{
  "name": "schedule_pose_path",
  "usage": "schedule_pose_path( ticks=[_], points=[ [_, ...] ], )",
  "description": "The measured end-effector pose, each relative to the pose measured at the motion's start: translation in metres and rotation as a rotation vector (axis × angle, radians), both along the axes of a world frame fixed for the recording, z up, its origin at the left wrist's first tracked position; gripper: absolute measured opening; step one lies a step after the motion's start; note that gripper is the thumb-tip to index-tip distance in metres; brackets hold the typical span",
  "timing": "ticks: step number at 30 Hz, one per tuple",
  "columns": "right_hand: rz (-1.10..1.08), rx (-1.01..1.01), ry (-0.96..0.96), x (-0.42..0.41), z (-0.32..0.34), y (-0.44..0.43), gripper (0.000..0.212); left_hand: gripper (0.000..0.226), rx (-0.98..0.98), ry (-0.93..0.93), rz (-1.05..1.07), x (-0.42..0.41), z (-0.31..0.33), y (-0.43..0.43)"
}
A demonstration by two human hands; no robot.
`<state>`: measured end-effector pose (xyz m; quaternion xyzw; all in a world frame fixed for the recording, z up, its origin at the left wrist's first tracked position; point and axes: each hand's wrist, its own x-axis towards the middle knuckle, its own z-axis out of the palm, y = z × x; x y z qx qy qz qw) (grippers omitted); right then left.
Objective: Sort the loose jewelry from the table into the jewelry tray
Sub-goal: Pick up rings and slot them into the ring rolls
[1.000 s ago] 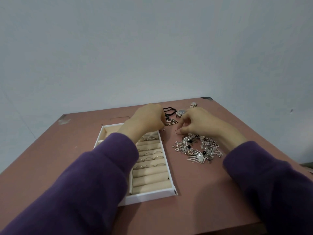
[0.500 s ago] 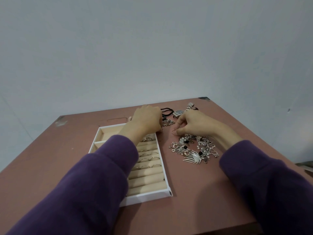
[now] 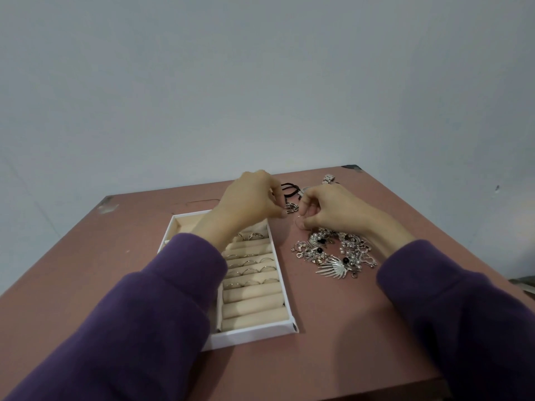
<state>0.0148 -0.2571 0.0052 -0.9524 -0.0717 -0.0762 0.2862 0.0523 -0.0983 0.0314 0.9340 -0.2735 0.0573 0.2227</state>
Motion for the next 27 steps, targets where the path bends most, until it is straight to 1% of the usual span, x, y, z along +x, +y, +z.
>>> schedule_pose_path(
  ticks=[3, 7, 11, 17, 20, 23, 27],
  points=[
    [0.015, -0.005, -0.033, -0.001, 0.001, 0.002, 0.012, 0.015, -0.091, -0.006, -0.006, -0.014, 0.008, 0.016],
    [0.014, 0.029, -0.062, -0.004, 0.002, 0.004, 0.011, 0.013, -0.179, 0.013, 0.010, -0.040, 0.009, 0.046],
    [0.010, 0.161, -0.118, -0.011, 0.005, 0.013, 0.015, 0.014, -0.263, 0.046, 0.063, -0.073, 0.001, 0.072],
    [0.083, 0.458, -0.158, -0.041, 0.013, 0.043, 0.020, 0.011, -0.404, 0.076, 0.043, -0.110, -0.015, 0.092],
    [0.128, 0.582, -0.148, -0.053, 0.012, 0.054, 0.025, 0.011, -0.421, 0.068, 0.042, -0.117, -0.019, 0.094],
    [0.132, 0.585, -0.133, -0.056, 0.010, 0.057, 0.027, 0.011, -0.378, 0.047, 0.045, -0.121, -0.020, 0.094],
    [0.104, 0.571, -0.141, -0.054, 0.009, 0.053, 0.028, 0.009, -0.256, 0.009, 0.032, -0.123, -0.019, 0.095]
  ],
)
